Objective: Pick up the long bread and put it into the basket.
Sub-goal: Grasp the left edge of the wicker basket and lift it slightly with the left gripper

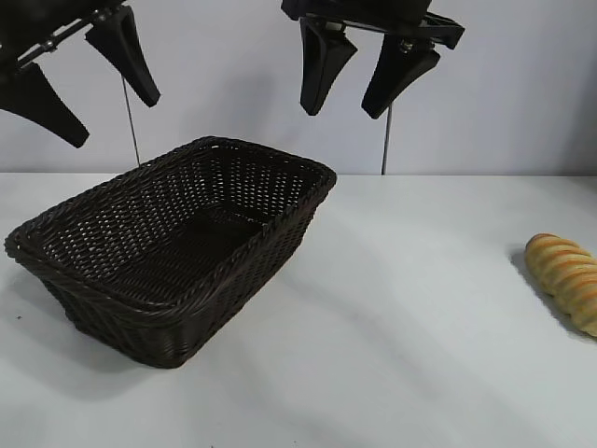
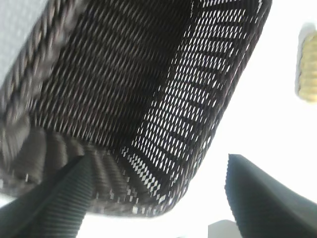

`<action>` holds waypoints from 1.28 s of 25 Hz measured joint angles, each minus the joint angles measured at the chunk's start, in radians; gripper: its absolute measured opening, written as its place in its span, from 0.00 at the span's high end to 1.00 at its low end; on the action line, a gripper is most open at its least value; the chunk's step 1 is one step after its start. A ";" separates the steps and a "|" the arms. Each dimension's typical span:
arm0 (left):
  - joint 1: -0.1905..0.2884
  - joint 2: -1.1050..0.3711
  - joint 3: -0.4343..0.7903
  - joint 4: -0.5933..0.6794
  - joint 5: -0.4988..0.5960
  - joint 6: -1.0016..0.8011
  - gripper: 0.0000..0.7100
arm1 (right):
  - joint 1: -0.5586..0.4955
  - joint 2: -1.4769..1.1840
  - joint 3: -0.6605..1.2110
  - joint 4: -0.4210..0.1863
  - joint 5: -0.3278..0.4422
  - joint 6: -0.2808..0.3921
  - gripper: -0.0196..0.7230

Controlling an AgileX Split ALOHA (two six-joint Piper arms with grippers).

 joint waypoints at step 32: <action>-0.052 -0.080 0.461 -0.017 -0.508 -0.564 0.24 | 0.000 0.000 0.000 0.004 0.018 0.000 0.29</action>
